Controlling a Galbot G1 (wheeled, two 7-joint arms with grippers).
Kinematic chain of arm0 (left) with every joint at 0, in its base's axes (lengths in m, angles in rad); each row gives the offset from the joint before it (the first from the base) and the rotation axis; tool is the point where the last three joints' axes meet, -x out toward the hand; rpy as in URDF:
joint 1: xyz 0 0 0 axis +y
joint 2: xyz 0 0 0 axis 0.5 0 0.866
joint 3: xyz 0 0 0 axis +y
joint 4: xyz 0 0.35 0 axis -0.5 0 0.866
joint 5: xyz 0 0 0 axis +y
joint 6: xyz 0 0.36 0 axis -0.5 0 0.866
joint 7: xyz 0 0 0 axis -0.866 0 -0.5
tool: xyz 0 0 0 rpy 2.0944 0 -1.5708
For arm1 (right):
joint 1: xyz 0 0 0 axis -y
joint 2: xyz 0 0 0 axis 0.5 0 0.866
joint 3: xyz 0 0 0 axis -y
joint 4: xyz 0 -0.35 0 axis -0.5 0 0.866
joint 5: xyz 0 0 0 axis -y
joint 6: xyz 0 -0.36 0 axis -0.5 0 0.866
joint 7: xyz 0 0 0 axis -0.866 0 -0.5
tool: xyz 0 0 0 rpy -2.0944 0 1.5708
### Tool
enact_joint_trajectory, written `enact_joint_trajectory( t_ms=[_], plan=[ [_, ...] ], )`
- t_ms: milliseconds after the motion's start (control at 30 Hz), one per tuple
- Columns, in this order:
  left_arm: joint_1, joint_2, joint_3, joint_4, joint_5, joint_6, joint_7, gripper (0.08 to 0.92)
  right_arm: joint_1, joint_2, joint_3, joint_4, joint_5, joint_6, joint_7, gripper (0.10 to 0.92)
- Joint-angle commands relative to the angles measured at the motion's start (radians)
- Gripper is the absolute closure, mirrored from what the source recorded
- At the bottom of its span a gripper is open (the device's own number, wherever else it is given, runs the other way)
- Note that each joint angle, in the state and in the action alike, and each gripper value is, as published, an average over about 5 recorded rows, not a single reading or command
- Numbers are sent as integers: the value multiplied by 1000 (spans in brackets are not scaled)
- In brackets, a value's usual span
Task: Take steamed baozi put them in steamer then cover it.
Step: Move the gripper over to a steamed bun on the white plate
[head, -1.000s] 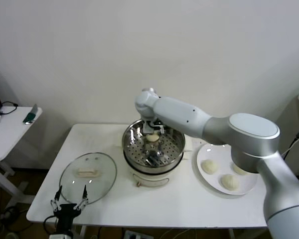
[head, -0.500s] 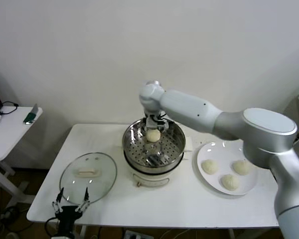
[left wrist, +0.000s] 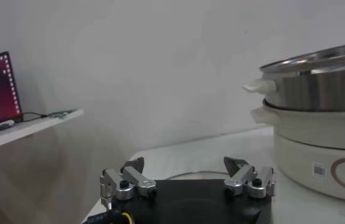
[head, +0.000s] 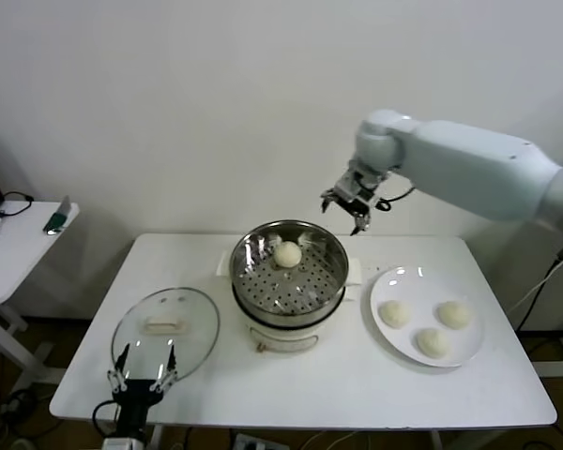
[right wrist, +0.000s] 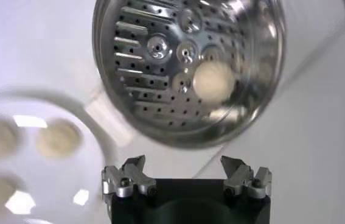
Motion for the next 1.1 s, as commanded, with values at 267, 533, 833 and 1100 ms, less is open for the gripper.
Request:
enact_joint_trajectory(
  t_ms=[267,533,833,1100],
  plan=[
    [18,3,-16,-13,-17,-12,-23,177,-330,-232,91,-21,49,-267,-21,203],
    [7,-2,-6,-8,5,0,-19,177,-538,-179,295,-129,-145,-217,-9,203],
    [3,-3,-2,3,26,3,-20,177,-629,-100,378,-212,-187,-209,5,203],
    [1,-10,-2,12,34,3,-30,177,-661,-64,406,-243,-208,-202,12,203]
  ],
)
